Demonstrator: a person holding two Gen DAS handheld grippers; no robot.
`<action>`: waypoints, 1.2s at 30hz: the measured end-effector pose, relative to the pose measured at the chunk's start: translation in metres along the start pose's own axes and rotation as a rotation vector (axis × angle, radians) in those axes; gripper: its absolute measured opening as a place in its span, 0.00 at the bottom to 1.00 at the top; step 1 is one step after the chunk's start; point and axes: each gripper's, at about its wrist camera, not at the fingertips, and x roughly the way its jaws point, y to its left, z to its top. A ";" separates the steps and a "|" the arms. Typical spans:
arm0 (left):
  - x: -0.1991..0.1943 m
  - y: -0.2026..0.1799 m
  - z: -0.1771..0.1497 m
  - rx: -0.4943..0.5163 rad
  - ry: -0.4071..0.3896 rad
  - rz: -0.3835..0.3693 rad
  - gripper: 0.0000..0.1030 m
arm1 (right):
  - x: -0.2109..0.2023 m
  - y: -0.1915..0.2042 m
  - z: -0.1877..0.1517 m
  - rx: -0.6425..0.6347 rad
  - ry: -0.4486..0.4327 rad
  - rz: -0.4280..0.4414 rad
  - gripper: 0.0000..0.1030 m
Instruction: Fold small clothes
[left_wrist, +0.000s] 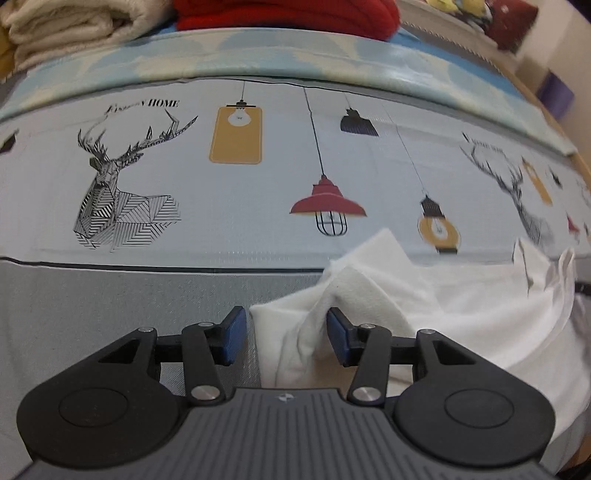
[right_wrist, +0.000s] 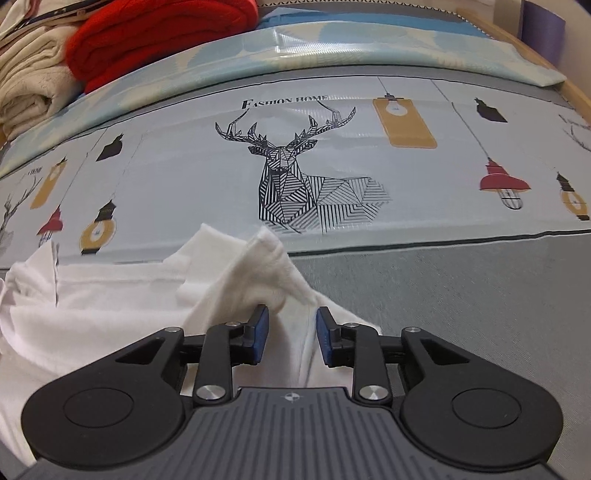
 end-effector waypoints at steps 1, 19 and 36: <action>0.003 0.001 0.002 -0.010 0.004 -0.019 0.51 | 0.003 0.001 0.002 -0.005 0.002 0.004 0.29; 0.010 0.010 0.021 -0.020 -0.120 0.014 0.05 | 0.000 -0.028 0.023 0.276 -0.106 0.017 0.04; -0.016 0.026 0.029 -0.139 -0.151 0.048 0.22 | -0.019 -0.008 0.033 0.199 -0.157 -0.096 0.12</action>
